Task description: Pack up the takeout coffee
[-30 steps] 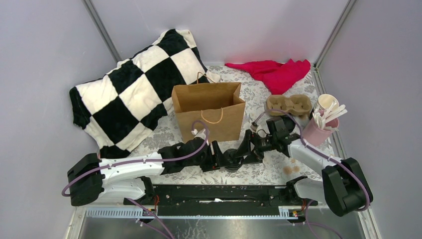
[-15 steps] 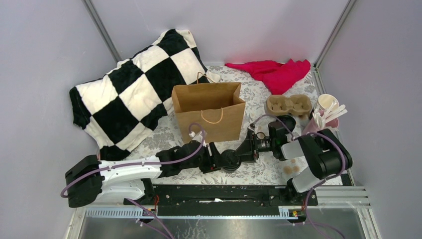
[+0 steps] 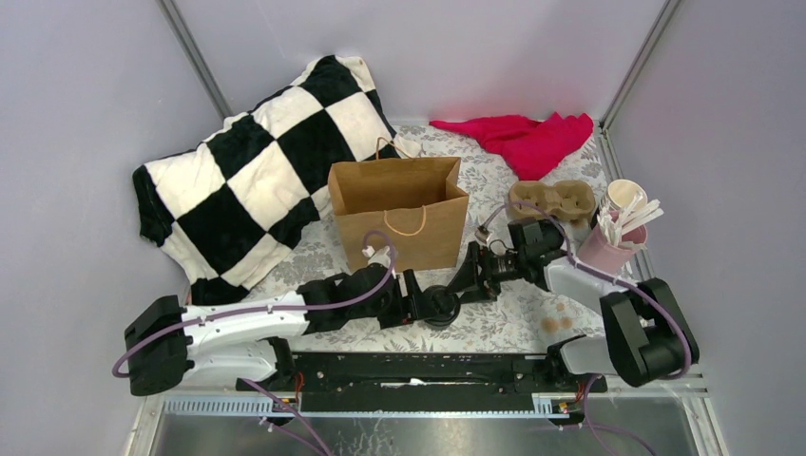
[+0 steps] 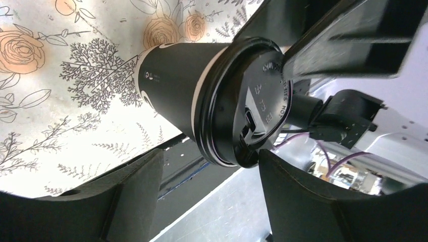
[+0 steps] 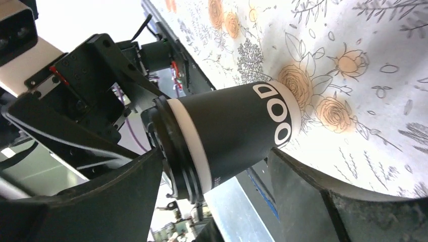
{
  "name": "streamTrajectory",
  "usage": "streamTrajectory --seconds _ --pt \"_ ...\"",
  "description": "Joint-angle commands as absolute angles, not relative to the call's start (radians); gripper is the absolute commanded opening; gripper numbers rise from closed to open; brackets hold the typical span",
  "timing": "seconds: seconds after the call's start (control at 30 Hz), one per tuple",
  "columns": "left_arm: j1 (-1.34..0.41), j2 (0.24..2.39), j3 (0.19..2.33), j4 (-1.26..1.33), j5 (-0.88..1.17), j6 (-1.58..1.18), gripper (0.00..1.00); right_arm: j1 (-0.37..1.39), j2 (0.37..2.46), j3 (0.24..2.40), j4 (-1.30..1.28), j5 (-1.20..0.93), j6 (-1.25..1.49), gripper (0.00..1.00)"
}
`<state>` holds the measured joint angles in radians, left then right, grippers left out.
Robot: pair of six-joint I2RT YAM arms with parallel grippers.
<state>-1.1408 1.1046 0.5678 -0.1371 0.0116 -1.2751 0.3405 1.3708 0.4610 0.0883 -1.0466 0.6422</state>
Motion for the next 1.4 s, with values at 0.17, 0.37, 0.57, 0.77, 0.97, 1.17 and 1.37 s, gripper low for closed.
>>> streamTrajectory --seconds 0.17,0.37,0.57,0.77,0.97,1.17,1.37 --pt "-1.147 1.156 0.724 -0.290 0.010 -1.150 0.81 0.336 1.221 0.737 -0.555 -0.804 0.373 0.90" --pt "-1.147 1.051 0.790 -0.368 -0.045 -1.155 0.86 0.357 1.098 0.853 -0.751 -0.674 0.293 0.95" --pt "-1.146 0.907 0.868 -0.518 -0.116 -1.157 0.88 0.654 1.053 0.970 -0.835 -0.307 0.350 1.00" --pt "-1.146 0.728 0.884 -0.671 -0.214 -1.199 0.91 0.896 1.105 1.055 -0.863 -0.013 0.407 1.00" --pt "-1.146 0.632 0.872 -0.752 -0.245 -1.242 0.91 1.037 1.187 1.111 -0.818 0.064 0.419 1.00" --pt "-1.146 0.591 0.865 -0.775 -0.262 -1.259 0.91 1.099 1.266 1.141 -0.796 0.094 0.412 1.00" --pt "-1.146 0.602 0.868 -0.776 -0.258 -1.253 0.91 1.118 1.325 1.161 -0.799 0.093 0.395 1.00"
